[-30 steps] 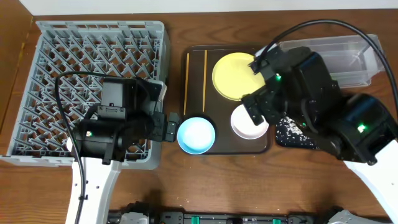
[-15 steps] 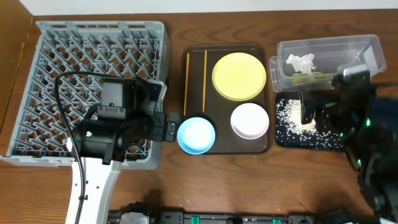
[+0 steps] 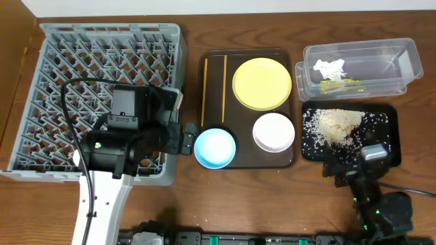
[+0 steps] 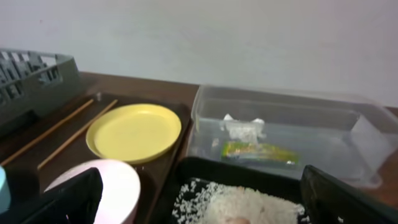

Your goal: Sort waste into correct bins and load items into the dishwasher

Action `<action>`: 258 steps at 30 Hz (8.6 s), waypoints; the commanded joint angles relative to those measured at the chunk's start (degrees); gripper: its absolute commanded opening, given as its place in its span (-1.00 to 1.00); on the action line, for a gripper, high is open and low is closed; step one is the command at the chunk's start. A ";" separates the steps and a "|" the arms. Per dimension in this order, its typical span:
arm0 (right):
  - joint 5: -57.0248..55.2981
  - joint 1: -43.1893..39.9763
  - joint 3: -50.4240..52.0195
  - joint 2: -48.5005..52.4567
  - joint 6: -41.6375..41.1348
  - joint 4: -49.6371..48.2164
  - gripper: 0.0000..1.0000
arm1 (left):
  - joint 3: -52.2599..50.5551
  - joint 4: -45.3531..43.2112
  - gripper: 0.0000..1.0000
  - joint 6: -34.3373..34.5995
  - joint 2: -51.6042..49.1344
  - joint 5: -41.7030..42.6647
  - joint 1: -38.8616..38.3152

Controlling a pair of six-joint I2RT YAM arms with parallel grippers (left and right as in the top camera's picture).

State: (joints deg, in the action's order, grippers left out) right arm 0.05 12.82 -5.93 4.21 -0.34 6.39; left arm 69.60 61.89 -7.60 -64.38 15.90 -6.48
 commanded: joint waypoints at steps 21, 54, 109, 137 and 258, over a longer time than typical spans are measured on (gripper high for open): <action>0.02 -0.76 5.62 -3.82 0.61 -2.12 0.99 | 0.81 0.22 0.96 -0.94 0.07 -0.57 -0.13; 0.02 -0.76 5.62 -3.82 0.61 -2.12 0.99 | 1.79 -34.88 0.70 6.40 -37.81 -4.85 -10.01; 0.02 -0.76 5.62 -3.82 0.61 -2.12 0.99 | 1.88 -30.34 -0.30 8.07 -29.88 -7.50 -8.31; 0.02 -0.76 5.62 -3.82 0.61 -2.12 0.99 | 1.88 -40.98 -0.50 17.07 -52.13 -17.81 -12.37; 0.02 -0.76 5.62 -3.67 0.61 -2.12 0.99 | 10.19 -15.19 0.12 15.39 -30.32 5.99 -15.80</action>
State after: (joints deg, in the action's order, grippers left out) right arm 0.05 12.82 -0.43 0.69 -0.34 4.03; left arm 81.65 48.77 2.57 -92.29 12.21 -18.98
